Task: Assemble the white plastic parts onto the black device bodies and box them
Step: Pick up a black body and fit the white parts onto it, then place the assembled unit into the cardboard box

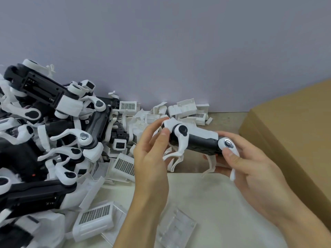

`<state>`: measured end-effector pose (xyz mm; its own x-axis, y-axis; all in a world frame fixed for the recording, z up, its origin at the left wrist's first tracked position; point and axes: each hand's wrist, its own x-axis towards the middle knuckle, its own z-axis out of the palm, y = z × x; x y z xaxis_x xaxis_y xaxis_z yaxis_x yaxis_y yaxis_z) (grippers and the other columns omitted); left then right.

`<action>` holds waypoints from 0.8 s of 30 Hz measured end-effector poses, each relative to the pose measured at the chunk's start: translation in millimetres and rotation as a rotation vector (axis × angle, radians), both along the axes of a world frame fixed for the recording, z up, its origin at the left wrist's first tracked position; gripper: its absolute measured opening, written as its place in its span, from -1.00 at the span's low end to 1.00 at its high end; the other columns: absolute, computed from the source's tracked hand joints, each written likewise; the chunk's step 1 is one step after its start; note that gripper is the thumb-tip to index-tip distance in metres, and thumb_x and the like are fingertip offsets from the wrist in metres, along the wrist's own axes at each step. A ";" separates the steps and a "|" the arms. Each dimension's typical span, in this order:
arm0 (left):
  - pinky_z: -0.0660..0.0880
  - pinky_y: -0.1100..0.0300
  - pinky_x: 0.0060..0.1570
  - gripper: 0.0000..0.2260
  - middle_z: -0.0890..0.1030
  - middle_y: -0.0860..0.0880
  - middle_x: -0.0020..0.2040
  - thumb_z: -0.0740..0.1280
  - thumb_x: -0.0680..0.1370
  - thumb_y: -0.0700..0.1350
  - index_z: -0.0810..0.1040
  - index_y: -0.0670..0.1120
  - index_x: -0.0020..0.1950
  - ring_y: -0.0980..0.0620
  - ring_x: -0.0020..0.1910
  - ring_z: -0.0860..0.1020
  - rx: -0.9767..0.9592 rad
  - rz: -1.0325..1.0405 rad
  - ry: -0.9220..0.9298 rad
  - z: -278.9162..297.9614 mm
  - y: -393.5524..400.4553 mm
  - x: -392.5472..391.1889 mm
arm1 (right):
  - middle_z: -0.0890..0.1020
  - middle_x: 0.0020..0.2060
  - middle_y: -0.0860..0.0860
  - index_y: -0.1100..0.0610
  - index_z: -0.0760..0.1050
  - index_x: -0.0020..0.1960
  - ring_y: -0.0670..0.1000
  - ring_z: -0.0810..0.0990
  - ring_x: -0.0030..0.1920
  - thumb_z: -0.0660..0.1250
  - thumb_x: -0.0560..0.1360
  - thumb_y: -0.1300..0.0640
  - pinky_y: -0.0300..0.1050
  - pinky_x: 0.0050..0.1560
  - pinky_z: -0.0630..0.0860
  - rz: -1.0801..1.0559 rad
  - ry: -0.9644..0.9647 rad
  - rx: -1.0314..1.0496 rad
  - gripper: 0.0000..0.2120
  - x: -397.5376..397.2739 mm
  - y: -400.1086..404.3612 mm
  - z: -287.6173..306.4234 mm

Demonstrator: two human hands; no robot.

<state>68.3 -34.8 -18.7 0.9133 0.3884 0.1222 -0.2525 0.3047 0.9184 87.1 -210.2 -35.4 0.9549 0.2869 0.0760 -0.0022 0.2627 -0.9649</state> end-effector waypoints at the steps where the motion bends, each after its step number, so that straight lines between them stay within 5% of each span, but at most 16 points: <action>1: 0.55 0.01 -0.06 -0.81 0.71 -0.05 -0.01 0.36 0.56 -0.07 0.68 0.03 0.13 0.03 -0.12 0.63 0.001 -0.004 -0.004 -0.1 0.9 0.3 | 0.69 0.16 0.07 0.05 0.58 0.27 0.15 0.68 0.15 0.28 0.46 0.08 0.17 0.19 0.52 0.010 -0.008 -0.015 -0.61 -1.2 -0.4 2.1; 6: 0.58 0.10 -0.33 -0.73 0.70 -0.07 -0.13 0.44 0.37 0.01 0.67 -0.05 0.03 -0.03 -0.22 0.63 -0.010 0.009 0.004 -0.3 4.4 0.2 | 0.73 0.00 -0.02 -0.08 0.65 0.11 0.09 0.70 0.04 0.31 0.59 0.18 0.11 0.04 0.67 -0.017 -0.144 -0.409 -0.77 -2.7 -9.1 12.7; 11: 0.54 0.08 -0.24 -0.85 0.62 0.01 -0.28 0.48 0.26 0.06 0.68 0.03 -0.25 0.04 -0.29 0.57 -0.056 -0.051 0.065 2.0 2.7 0.8 | 0.74 -0.17 0.01 -0.06 0.67 -0.05 0.09 0.72 -0.13 0.40 0.53 0.11 0.19 0.01 0.64 0.171 -0.152 -0.715 -0.91 -5.4 -10.9 24.3; 15: 0.43 0.15 -0.32 -0.82 0.53 -0.01 -0.32 0.44 0.39 0.07 0.60 0.00 -0.30 0.05 -0.34 0.49 -0.082 -0.096 0.110 2.6 1.8 0.4 | 0.75 -0.09 0.08 0.06 0.67 0.07 0.10 0.74 -0.07 0.41 0.50 0.09 0.15 0.09 0.64 0.325 -0.019 -0.623 -0.84 -9.7 -10.9 28.3; 18: 0.51 0.18 -0.45 -0.73 0.62 -0.04 -0.26 0.31 0.60 0.06 0.67 -0.05 -0.19 0.05 -0.37 0.58 -0.139 -0.077 0.177 2.8 -3.0 2.9 | 0.74 -0.05 0.15 0.08 0.66 0.15 0.15 0.73 -0.09 0.42 0.42 0.09 -0.06 -0.07 0.66 0.308 0.114 -0.450 -0.69 -10.8 -15.4 33.7; 20: 0.54 0.15 -0.45 -0.72 0.67 -0.07 -0.24 0.23 0.67 0.00 0.66 -0.09 -0.06 0.01 -0.39 0.61 -0.126 -0.088 0.205 1.7 -6.9 4.3 | 0.73 -0.04 0.19 0.12 0.69 0.09 0.16 0.73 -0.12 0.44 0.46 0.17 -0.14 -0.16 0.63 0.212 0.147 -0.363 -0.79 -10.9 -17.2 39.6; 24: 0.53 0.17 -0.33 -0.77 0.71 -0.09 -0.19 0.22 0.68 -0.12 0.67 -0.03 -0.01 0.03 -0.35 0.60 0.196 -0.097 0.235 -9.2 -14.4 4.3 | 0.73 -0.14 0.22 0.30 0.61 0.03 0.16 0.74 -0.21 0.24 0.63 0.22 -0.13 -0.26 0.66 -0.211 0.206 -0.071 -0.79 -4.8 -22.6 55.5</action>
<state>72.6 -49.2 -27.9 0.9571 0.2879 -0.0322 -0.0052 0.1282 0.9917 82.4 -232.8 20.0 0.9873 0.0779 -0.1385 -0.1521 0.2102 -0.9657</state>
